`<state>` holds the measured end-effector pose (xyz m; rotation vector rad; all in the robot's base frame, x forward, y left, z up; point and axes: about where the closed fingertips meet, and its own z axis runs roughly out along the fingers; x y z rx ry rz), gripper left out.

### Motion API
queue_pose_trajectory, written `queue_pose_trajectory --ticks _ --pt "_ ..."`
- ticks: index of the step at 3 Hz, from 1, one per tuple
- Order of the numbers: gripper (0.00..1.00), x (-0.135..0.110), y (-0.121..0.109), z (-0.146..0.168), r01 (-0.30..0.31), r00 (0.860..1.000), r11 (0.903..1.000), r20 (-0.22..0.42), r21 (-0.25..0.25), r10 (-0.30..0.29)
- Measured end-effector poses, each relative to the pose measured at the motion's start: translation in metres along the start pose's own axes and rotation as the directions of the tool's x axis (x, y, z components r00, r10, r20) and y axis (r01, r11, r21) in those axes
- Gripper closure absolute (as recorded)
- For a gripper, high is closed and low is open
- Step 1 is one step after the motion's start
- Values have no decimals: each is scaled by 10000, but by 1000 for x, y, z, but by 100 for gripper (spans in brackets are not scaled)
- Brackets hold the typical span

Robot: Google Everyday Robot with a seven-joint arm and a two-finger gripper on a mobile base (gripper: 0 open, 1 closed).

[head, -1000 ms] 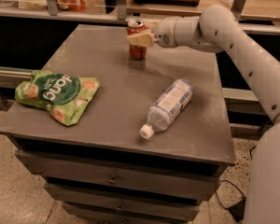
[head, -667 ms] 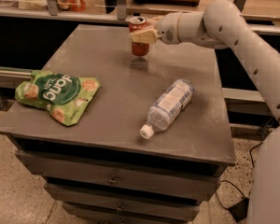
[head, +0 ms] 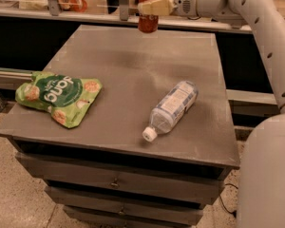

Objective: Pick coke can

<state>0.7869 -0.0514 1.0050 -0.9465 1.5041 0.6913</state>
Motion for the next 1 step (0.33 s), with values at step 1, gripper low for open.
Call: queue_pose_trajectory --ticks 1 --pt "100 0 0 0 0 10000 10000 0 -2 0"
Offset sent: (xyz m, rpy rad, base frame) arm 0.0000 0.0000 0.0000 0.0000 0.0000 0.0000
